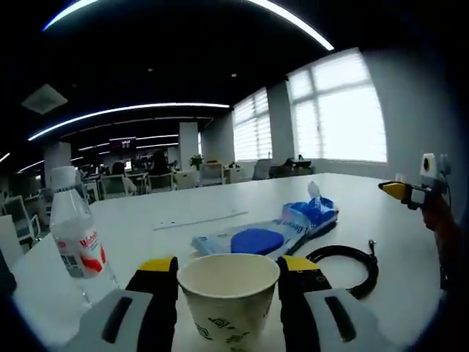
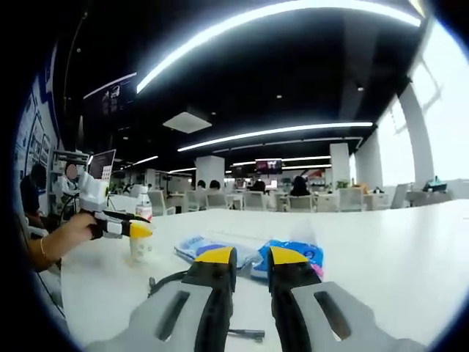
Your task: Arrange the tabletop items into an orderly group along one side of the table until the central work area is clear of visible clutter.
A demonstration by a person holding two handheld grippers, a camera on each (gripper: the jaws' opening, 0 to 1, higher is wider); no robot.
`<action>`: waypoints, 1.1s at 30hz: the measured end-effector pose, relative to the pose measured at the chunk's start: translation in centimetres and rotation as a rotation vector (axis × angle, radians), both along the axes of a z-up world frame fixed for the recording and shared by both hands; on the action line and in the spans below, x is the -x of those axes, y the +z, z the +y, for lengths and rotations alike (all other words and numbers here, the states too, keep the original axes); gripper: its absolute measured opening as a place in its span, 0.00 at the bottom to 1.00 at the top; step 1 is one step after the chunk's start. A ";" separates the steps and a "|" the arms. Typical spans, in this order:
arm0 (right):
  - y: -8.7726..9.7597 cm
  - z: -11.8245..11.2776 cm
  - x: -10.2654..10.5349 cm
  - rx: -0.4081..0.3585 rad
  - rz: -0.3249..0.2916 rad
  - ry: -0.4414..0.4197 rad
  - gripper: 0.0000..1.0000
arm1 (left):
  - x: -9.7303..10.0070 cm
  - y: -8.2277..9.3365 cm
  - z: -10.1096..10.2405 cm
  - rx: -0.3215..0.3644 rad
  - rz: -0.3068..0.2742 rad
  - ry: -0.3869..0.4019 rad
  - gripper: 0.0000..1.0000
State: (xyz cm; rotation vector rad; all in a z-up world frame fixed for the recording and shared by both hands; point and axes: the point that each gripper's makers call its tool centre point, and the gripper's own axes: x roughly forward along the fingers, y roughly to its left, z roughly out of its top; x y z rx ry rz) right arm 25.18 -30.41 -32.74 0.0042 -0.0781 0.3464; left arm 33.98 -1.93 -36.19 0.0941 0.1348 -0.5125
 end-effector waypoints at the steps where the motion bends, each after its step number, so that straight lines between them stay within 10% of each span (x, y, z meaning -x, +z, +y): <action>1: 0.0 0.0 0.0 0.001 0.002 0.000 0.15 | 0.0 -0.1 0.1 -0.005 0.002 0.001 0.54; 17: 0.1 0.0 0.0 0.005 0.001 0.000 0.15 | -0.2 -1.6 0.5 -0.015 0.039 0.003 0.52; 33: 0.1 -0.4 0.2 0.003 0.003 -0.006 0.15 | -2.5 1.4 0.8 -0.021 -0.037 -0.019 0.51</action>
